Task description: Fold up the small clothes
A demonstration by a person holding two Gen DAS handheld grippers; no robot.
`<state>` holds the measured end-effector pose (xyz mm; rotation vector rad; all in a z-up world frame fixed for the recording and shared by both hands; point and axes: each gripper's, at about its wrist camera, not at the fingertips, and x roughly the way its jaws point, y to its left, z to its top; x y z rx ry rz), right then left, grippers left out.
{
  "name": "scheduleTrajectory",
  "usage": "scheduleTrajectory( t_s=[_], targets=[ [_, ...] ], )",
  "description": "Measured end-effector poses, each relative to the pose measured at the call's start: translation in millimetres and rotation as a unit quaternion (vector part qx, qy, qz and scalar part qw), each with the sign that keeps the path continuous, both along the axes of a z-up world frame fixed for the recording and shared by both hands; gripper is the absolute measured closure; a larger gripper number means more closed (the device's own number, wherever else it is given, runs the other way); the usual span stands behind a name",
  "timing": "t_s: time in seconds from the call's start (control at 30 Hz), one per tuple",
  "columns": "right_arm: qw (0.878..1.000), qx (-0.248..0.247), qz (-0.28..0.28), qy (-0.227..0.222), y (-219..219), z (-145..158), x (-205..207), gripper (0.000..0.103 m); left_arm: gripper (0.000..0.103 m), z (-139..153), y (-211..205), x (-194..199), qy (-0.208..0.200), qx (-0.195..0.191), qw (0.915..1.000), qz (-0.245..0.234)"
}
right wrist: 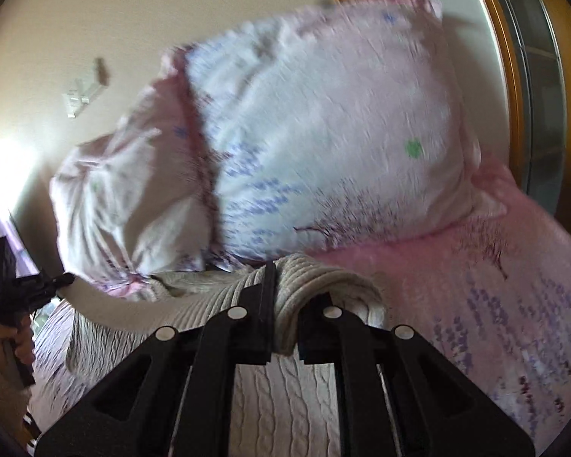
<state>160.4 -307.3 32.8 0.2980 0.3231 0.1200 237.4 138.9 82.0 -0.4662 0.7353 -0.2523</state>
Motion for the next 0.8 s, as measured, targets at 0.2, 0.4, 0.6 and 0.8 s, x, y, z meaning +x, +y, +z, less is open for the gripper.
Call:
scheduleTrajectory(
  t_s=[0.2, 0.4, 0.6, 0.8],
  targets=[
    [0.995, 0.078, -0.016, 0.063, -17.3, -20.7, 52.5, 0.094, 0.097, -26.3, -1.4, 30.1, 0.03, -0.012, 0.9994, 0.013],
    [0.982, 0.123, -0.048, 0.138, -22.7, -47.0, 85.6, 0.087, 0.097, -55.4, -2.0, 51.0, 0.073, -0.03, 0.9965, 0.03],
    [0.98, 0.136, -0.032, 0.143, -17.5, -46.0, 83.6, 0.049, 0.096, -65.0, -12.6, 62.0, 0.084, -0.026, 0.9959, 0.02],
    [0.988, 0.099, -0.058, 0.104, -36.8, -31.6, 33.2, 0.039, 0.047, -40.7, 8.7, 42.2, 0.049, -0.043, 0.9978, 0.015]
  ],
)
